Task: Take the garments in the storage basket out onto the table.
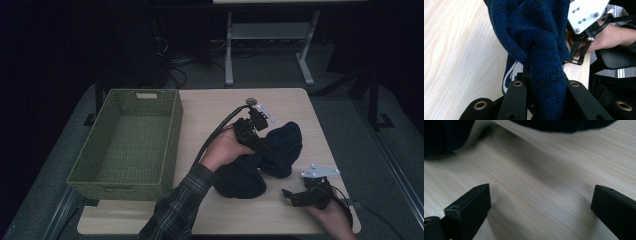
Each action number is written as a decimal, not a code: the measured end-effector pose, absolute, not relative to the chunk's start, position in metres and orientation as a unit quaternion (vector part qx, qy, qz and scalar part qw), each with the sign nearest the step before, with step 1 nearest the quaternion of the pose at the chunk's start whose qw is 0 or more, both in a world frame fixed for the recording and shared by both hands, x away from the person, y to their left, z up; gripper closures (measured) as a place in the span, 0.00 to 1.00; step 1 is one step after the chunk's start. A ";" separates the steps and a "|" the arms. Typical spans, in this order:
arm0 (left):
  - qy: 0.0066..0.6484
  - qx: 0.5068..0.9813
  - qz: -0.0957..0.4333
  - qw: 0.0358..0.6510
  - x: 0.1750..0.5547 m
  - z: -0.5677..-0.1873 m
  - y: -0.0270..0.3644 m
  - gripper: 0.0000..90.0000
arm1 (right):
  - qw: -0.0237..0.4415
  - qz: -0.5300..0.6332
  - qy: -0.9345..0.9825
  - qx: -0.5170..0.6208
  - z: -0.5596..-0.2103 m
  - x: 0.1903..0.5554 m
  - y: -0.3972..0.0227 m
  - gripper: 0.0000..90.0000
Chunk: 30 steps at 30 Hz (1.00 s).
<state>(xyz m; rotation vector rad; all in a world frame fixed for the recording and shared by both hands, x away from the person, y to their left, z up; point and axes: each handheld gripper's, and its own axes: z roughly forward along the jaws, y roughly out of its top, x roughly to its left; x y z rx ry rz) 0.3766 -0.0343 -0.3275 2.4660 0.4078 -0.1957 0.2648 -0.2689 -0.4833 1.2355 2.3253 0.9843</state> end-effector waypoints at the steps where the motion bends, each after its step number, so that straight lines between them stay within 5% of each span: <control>1: 0.155 0.934 -0.076 0.312 0.379 -0.331 -0.034 0.87 | 0.164 0.346 0.816 0.434 -0.483 0.265 -0.269 0.02; 6: 0.165 0.927 -0.097 0.323 0.388 -0.344 -0.029 0.87 | 0.164 0.345 0.816 0.433 -0.483 0.265 -0.269 0.02; 30: 0.234 0.925 -0.036 0.298 0.427 -0.378 0.009 0.85 | 0.162 0.347 0.817 0.431 -0.483 0.265 -0.269 0.02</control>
